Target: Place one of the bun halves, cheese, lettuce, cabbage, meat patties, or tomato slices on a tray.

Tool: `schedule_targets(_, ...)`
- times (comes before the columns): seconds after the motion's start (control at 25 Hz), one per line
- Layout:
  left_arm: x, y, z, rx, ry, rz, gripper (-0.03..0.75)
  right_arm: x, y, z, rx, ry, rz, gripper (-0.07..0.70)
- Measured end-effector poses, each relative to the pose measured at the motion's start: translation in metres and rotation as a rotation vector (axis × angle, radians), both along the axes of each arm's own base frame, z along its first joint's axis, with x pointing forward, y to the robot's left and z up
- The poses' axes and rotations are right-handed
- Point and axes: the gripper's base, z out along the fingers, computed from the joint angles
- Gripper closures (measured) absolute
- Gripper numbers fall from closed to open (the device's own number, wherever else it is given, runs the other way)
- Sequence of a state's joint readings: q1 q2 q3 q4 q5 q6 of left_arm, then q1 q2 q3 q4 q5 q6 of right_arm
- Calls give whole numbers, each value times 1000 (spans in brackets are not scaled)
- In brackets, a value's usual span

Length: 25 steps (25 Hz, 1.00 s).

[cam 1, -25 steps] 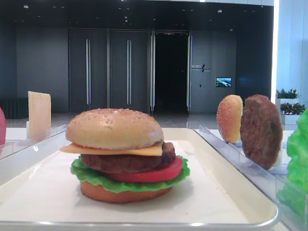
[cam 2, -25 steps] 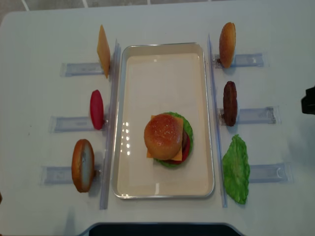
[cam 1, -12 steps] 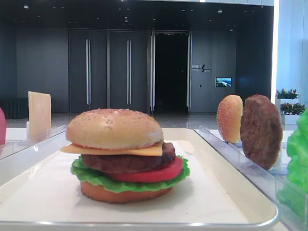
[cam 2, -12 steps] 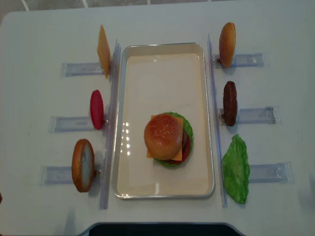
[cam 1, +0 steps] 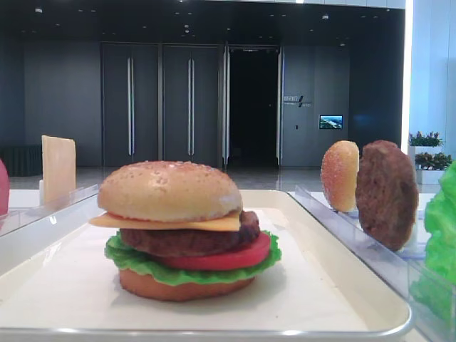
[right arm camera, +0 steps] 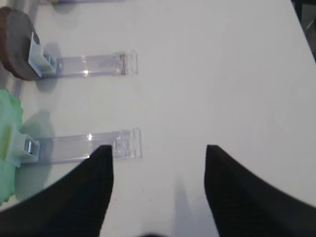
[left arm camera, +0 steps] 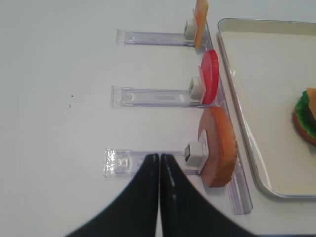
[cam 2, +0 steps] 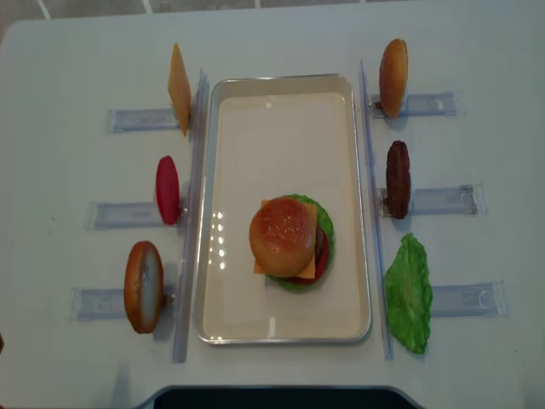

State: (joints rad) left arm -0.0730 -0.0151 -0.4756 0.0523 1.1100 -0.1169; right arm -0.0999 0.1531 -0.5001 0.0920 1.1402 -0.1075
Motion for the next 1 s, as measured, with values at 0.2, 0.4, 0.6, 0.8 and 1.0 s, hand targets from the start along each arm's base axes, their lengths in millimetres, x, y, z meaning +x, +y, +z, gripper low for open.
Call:
schedule_targets(0.2,0,0,0,0,0,0,715,-22,0,0,-6,-146,-36,210)
schedule_targets(0.4,0,0,0,-1,0,0,715,-23,-1,0,-5,-156,-48,210)
schedule_targets(0.6,0,0,0,-1,0,0,715,-23,-1,-1,0,-155,-53,210)
schedule_targets(0.8,0,0,0,-1,0,0,715,-23,-1,-1,0,-155,-55,210)
schedule_targets(1.0,0,0,0,-1,0,0,715,-23,-1,-1,0,-155,-56,210)
